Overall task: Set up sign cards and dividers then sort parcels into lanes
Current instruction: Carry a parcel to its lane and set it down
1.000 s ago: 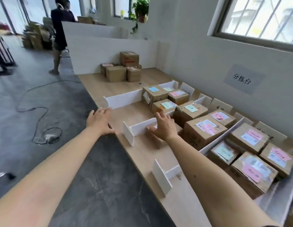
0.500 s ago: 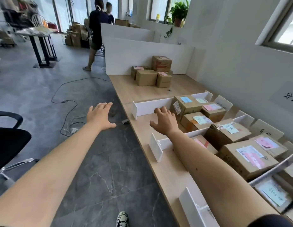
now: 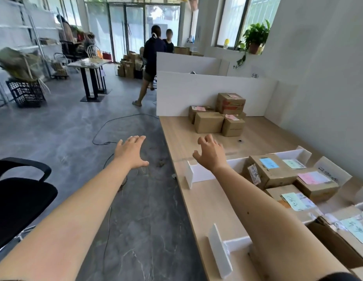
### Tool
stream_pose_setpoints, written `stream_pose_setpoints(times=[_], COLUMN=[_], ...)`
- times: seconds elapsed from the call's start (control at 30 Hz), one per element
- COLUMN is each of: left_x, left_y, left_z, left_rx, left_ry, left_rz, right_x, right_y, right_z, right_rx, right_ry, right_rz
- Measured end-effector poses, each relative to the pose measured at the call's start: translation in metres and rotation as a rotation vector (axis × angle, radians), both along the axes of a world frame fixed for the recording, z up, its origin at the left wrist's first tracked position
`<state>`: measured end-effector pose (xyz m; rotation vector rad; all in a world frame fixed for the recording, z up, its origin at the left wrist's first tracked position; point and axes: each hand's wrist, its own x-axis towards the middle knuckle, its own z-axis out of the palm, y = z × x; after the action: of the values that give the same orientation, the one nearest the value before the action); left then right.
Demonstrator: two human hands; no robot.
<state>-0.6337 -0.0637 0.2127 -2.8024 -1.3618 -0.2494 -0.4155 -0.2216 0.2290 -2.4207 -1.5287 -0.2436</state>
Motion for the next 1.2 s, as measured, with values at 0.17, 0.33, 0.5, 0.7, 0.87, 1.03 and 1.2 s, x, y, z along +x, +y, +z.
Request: stream_pose_setpoints(times=[0.17,0.33,0.5,0.7,0.87,1.03,1.2], left_x=[0.021,0.031,0.038,0.05,0.06,0.074,0.089], left_y=[0.043,0.072,0.092,0.111,0.146,0.191,0.242], left_z=[-0.009,-0.016,-0.02,-0.02,-0.026,-0.027,-0.02], left_rx=[-0.007,-0.018,0.01,0.084,0.06,0.071,0.063], left_ry=[0.018,0.046,0.07,0.078,0.038,0.001,-0.031], left_rz=[0.033,0.072,0.113,0.153,0.147,0.129,0.104], right_x=[0.027,0.038,0.045,0.057,0.068,0.079,0.087], right_y=[0.046,0.078,0.105,0.134,0.163,0.206,0.253], right_z=[-0.005,-0.022,-0.038,-0.044,-0.048,-0.046,-0.041], right_rx=[0.003,-0.024,-0.028,0.002,-0.013,-0.011,-0.028], right_ry=[-0.002,0.019,0.044,0.063,0.043,0.042,0.048], right_rz=[0.017,0.051,0.072,0.073,0.063,0.038,0.022])
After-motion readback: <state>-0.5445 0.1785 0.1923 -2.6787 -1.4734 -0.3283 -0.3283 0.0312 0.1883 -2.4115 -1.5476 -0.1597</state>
